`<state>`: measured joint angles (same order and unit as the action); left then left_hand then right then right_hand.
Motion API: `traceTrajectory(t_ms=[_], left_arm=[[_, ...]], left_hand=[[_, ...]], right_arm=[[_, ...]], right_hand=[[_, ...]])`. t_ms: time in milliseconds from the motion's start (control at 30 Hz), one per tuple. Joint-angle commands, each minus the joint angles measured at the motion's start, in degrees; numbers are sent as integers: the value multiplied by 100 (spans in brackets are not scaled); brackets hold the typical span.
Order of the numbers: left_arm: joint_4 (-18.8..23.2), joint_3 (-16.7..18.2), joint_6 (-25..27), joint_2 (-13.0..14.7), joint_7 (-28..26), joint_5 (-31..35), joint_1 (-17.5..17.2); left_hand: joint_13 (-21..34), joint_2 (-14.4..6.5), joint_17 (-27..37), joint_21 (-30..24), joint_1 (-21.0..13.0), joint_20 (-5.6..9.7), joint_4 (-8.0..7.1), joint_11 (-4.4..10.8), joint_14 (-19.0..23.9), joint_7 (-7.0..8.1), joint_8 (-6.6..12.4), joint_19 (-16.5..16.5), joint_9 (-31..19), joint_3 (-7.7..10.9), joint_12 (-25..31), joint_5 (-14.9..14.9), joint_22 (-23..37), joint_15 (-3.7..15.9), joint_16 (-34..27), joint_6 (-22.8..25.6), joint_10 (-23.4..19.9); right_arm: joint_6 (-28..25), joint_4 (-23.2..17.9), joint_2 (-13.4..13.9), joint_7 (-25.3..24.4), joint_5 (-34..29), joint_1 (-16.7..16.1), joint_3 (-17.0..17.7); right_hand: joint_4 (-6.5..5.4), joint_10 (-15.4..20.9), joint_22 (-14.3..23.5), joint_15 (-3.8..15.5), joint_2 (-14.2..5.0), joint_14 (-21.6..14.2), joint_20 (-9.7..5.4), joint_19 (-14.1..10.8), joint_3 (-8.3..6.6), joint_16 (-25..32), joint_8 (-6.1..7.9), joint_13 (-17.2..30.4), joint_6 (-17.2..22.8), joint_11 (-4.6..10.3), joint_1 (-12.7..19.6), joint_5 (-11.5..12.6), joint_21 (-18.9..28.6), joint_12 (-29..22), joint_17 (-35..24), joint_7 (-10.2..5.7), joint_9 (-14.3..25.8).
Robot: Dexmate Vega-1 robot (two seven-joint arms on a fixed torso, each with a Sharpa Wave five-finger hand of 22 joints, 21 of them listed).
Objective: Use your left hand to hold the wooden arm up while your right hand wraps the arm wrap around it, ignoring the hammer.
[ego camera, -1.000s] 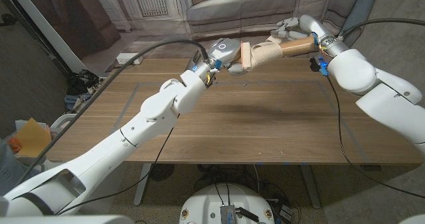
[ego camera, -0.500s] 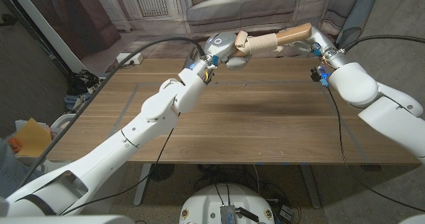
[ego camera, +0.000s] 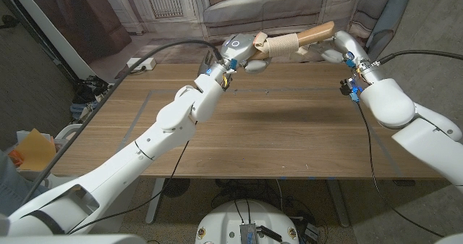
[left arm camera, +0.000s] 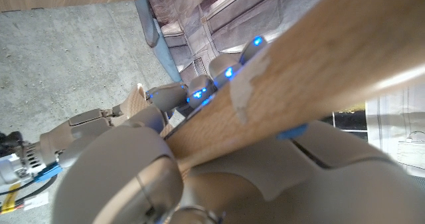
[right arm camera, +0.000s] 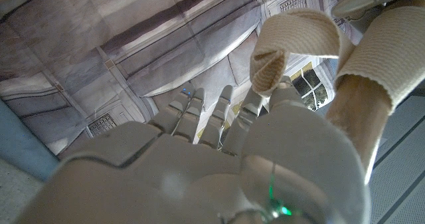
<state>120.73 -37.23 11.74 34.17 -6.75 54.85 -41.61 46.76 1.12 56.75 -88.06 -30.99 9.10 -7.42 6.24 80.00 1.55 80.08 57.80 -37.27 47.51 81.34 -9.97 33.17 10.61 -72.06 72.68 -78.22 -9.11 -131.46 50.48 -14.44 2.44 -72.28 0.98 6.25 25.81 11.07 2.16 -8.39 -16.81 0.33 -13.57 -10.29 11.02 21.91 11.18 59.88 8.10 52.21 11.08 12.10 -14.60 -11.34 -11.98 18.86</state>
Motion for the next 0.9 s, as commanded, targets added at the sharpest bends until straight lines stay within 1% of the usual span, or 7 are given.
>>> traceTrajectory(t_ms=[33,200,300,467,667,833,900], left_arm=[[-18,-109,326,-89,-35,291,33],[-26,-153,406,-101,-59,416,51],[-16,-156,437,-116,-81,438,51],[-10,-152,495,-132,-84,451,44],[-4,-143,538,-125,-121,454,13],[16,-147,578,-110,-149,508,-6],[27,-143,603,-107,-167,534,-22]], left_hand=[[1,-12,328,-12,-43,290,-6,-3,21,-21,-12,3,24,-12,7,1,22,21,-710,65,-61],[7,-13,335,-18,-48,290,-5,-6,29,-28,45,-9,-84,-9,13,1,44,23,-719,30,-64],[16,-13,336,9,-54,284,-1,-15,32,-19,-14,19,1,-7,19,2,-18,21,-722,32,-62],[13,-7,316,-16,-66,286,1,0,15,-33,-12,-2,-9,-2,17,1,43,22,-707,44,-64],[12,-9,347,-25,-71,282,-4,17,43,-15,15,30,-80,-1,19,1,41,23,-738,14,-66],[-13,0,354,-5,-75,269,-4,-1,38,-34,-44,-1,14,-2,-2,1,34,25,-743,45,-61],[21,1,346,-39,-73,277,-8,-5,24,-45,5,8,-78,-5,18,0,81,22,-734,22,-55]], right_arm=[[760,-18,-407,-289,-385,-503,137],[1016,0,-605,-396,-561,-665,153],[1113,-2,-689,-404,-640,-747,173],[1263,-10,-861,-510,-862,-883,171],[1323,-57,-1025,-645,-1236,-994,144],[1388,-78,-1147,-637,-1305,-1057,179],[1425,-89,-1202,-649,-1338,-1094,193]], right_hand=[[13,10,13,71,17,-9,40,-5,-19,15,9,14,40,-29,42,17,17,1,-13,-47,3],[16,26,14,38,29,-14,72,-10,-15,18,1,14,48,-48,38,15,21,-3,-13,-58,-15],[17,27,14,25,31,-17,84,-10,-15,19,4,14,66,-46,37,15,22,-3,-14,-59,-24],[22,19,14,14,38,-18,94,-10,-15,19,-6,14,64,-54,40,15,23,1,-13,-67,-38],[22,12,15,10,42,-25,110,-8,-13,23,-23,14,46,-39,37,14,23,5,-15,-71,-54],[20,2,15,16,41,-24,113,-7,-11,24,-37,15,39,-53,31,11,24,11,-17,-73,-72],[18,-1,15,19,40,-20,106,-2,-10,24,-43,15,34,-45,27,10,23,12,-19,-74,-79]])
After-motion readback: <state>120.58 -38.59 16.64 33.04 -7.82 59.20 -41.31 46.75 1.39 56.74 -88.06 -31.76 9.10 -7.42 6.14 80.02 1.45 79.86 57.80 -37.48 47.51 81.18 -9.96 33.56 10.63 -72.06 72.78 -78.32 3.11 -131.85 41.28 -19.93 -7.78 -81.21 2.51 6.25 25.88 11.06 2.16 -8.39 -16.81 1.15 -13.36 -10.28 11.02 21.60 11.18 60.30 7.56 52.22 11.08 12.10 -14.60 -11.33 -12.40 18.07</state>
